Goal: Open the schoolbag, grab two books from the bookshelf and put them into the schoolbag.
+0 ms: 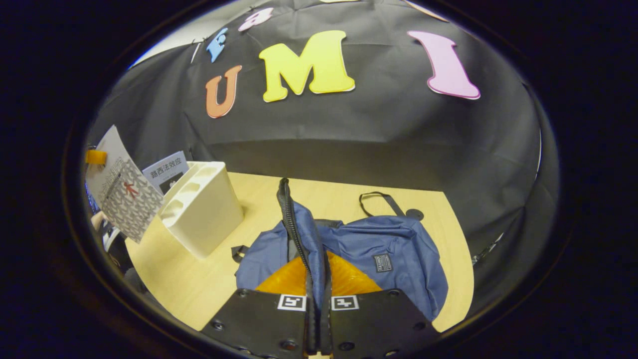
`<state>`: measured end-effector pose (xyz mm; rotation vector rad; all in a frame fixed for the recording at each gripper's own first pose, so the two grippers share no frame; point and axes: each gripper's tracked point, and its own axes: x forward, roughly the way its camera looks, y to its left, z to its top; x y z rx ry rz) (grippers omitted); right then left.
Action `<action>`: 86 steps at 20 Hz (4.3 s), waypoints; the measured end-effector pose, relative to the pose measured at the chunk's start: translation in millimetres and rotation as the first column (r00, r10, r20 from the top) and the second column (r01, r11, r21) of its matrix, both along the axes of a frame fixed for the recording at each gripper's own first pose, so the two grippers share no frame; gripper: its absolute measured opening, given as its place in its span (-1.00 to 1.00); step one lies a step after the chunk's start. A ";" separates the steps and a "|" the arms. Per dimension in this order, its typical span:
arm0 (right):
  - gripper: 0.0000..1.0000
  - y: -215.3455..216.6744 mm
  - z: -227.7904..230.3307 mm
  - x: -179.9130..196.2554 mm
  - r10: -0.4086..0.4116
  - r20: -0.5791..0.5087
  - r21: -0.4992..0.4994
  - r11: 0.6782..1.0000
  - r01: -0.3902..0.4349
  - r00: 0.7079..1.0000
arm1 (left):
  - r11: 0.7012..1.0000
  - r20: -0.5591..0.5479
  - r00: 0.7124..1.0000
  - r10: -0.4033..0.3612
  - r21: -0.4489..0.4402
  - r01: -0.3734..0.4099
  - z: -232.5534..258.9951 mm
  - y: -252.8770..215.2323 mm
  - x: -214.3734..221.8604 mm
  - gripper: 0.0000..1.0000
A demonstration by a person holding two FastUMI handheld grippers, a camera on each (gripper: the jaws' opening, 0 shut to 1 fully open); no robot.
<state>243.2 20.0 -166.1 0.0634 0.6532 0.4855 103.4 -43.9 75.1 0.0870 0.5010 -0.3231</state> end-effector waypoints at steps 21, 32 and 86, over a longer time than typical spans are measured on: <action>-0.96 15.4 45.5 18.3 0.044 -0.087 0.050 0.998 -0.039 0.995 | 0.752 -0.262 0.953 -0.152 -0.656 -0.061 -157.3 -173.7 109.7 -0.10; -0.96 25.3 108.2 34.8 0.061 0.027 0.024 0.998 -0.061 0.998 | 0.448 -0.319 0.928 -0.194 -0.870 -0.205 -209.9 -267.4 145.2 -0.10; -0.95 34.8 61.2 14.7 0.006 0.073 0.064 0.998 -0.011 0.997 | 0.987 0.167 0.977 0.130 0.071 -0.144 -29.9 63.0 147.5 0.95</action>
